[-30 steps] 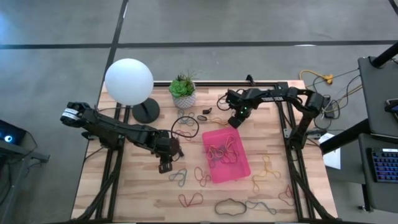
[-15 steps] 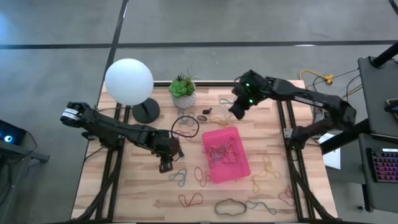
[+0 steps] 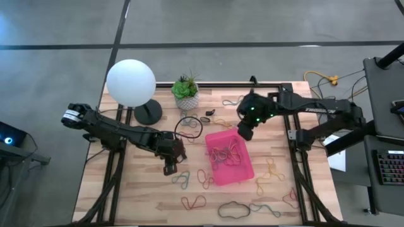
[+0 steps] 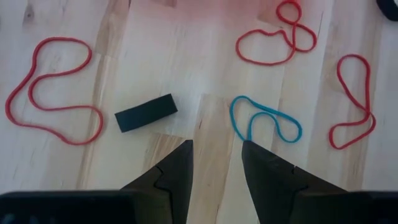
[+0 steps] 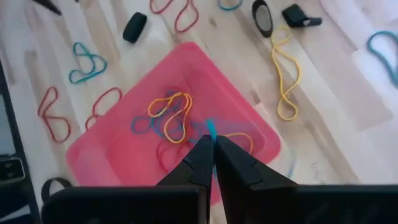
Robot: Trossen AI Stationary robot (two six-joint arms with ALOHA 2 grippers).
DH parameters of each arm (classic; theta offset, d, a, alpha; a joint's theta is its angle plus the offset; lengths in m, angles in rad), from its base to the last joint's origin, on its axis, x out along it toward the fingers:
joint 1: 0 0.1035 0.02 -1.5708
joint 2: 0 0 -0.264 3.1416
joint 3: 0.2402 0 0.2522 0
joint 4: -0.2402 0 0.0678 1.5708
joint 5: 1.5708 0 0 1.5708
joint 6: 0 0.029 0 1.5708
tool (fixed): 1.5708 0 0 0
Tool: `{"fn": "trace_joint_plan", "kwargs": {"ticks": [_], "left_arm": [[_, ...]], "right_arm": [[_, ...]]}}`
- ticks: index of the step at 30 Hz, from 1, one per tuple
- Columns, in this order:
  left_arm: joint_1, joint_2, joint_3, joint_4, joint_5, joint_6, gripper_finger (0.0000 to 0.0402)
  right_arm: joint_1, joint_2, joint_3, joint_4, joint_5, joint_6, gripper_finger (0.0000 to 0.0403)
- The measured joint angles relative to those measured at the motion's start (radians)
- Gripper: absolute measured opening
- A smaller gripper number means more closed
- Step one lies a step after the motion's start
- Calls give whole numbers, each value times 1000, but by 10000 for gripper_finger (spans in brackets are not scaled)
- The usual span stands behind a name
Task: Pick and place rubber bands into bin
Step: Put the blue rubber band into the red bin
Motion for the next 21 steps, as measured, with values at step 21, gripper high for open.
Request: {"fn": "trace_joint_plan", "kwargs": {"ticks": [21], "left_arm": [[-4, 0, -2, 5, 1, -26, 122]], "right_arm": [[136, 166, 2, -85, 302, -76, 99]]}}
